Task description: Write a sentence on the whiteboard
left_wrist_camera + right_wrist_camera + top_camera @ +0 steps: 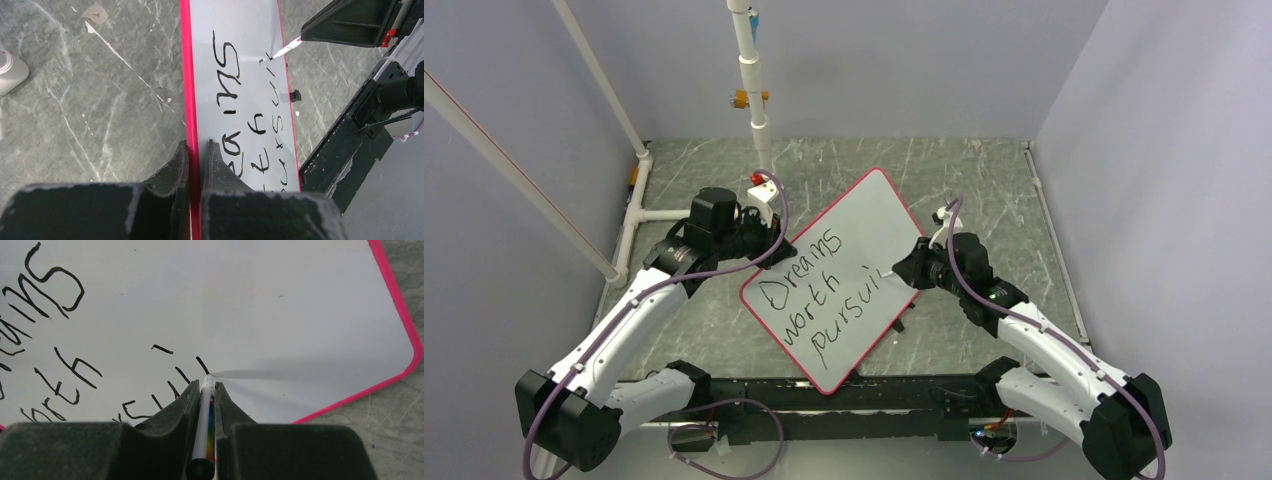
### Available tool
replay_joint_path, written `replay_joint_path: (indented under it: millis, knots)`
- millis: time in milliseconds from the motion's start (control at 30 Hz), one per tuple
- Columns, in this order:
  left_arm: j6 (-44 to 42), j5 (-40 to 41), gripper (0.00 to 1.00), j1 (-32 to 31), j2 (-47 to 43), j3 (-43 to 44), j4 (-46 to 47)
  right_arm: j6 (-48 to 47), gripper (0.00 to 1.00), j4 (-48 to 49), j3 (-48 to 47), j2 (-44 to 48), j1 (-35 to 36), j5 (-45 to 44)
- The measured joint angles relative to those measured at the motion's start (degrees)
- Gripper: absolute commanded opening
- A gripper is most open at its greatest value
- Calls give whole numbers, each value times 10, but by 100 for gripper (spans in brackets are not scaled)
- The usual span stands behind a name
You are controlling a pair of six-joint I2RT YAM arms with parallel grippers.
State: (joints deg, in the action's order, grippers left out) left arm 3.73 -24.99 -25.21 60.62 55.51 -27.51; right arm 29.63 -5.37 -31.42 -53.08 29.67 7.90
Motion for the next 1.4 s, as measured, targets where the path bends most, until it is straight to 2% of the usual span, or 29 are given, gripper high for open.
replay_joint_path:
  millis: [500,1400]
  knots:
    - [0,1,0,0,0,0,-1,0,0,-16,3,1,0,0]
    - [2,5,0,0,3,0,-1,-21,0,-21,-86,-78,-1,-16]
